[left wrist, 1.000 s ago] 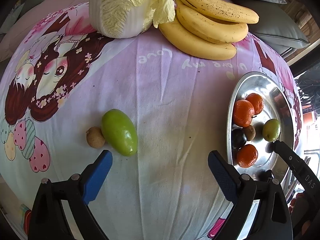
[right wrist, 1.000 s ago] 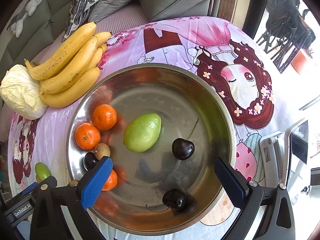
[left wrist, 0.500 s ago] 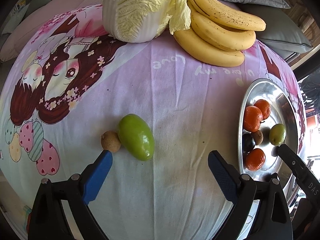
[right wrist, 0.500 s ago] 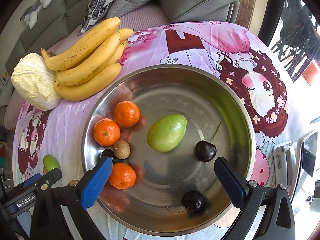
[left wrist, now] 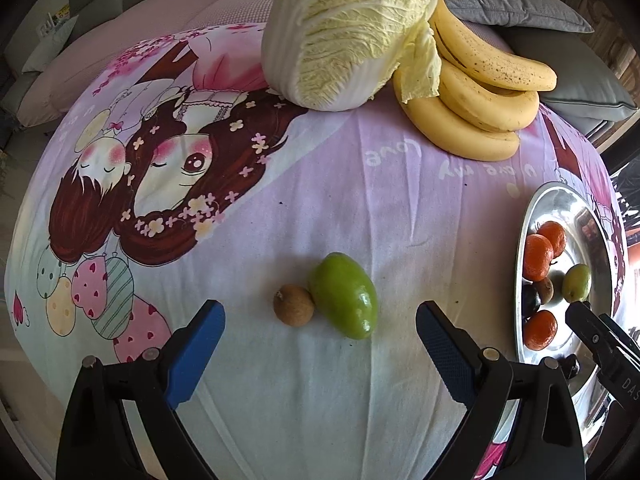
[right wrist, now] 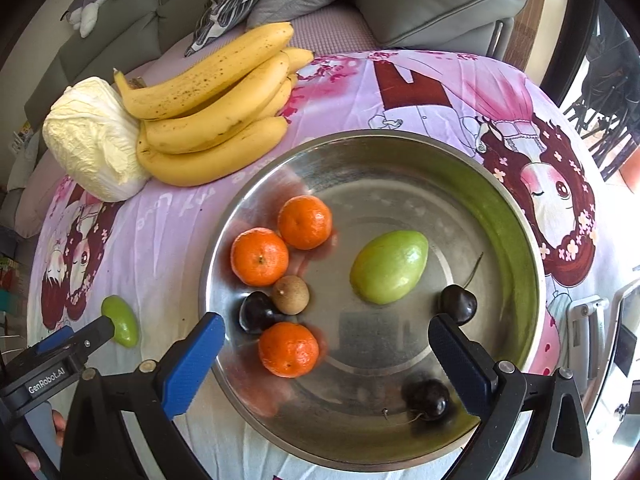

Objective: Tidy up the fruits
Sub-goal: 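Move both tools back toward the last green pear and kiwi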

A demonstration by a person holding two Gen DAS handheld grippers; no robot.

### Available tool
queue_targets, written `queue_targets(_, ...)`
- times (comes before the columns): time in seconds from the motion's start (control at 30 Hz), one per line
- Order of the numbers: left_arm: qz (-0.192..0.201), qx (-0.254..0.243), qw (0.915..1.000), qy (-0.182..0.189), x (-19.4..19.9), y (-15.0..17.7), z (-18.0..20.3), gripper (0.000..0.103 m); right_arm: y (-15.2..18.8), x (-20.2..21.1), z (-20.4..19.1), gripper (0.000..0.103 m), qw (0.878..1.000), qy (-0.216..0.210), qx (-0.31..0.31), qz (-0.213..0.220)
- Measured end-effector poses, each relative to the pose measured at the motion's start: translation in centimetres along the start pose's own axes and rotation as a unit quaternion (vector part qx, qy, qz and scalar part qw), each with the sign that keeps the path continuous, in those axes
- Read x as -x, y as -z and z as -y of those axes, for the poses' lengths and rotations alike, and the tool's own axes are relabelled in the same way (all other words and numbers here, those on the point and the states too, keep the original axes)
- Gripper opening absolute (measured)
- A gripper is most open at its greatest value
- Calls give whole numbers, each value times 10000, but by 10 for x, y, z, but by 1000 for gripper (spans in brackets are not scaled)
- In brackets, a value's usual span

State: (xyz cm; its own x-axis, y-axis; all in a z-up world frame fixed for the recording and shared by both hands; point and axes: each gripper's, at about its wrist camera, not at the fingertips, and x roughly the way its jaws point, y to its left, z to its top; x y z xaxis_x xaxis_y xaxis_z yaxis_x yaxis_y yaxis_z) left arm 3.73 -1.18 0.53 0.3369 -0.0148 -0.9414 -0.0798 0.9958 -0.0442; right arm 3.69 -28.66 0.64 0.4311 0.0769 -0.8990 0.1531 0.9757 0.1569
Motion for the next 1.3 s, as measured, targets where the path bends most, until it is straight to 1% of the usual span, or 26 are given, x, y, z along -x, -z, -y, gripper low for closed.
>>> queue_targets(0.17, 65, 130, 9999, -46, 1, -3, -26, 96, 0, 1, -15, 103, 9997, -209, 130, 31)
queue_targets(0.33, 75, 292, 9995, 22, 2, -6, -39, 96, 0, 6, -31, 103, 9983, -511, 249, 105)
queue_targets(0.37, 87, 317, 9995, 21, 7, -4, -49, 96, 0, 7, -35, 103, 9980, -549, 290, 132)
queue_targets(0.53, 164, 475, 9987, -77, 11, -5, -59, 96, 2, 8, -59, 103, 9960, -688, 547, 138)
queue_targets(0.57, 173, 518, 9985, -79, 4, -8, -64, 96, 2, 7, -64, 103, 9955, -723, 599, 118)
queue_targets(0.8, 169, 854, 9962, -60, 2, -12, -94, 96, 9, 3, -104, 103, 9905, -917, 1022, 78)
queue_targets(1.03, 84, 1101, 9939, -51, 0, -7, -122, 96, 18, -4, -139, 103, 9842, -1056, 1418, 19)
queue_targets(1.1, 3, 1145, 9934, 19, -4, -5, -128, 96, 19, -7, -145, 103, 9834, -1054, 1475, -12)
queue_targets(1.3, -161, 1180, 9929, 30, -19, -2, -144, 96, 22, -23, -153, 103, 9834, -938, 1543, -158)
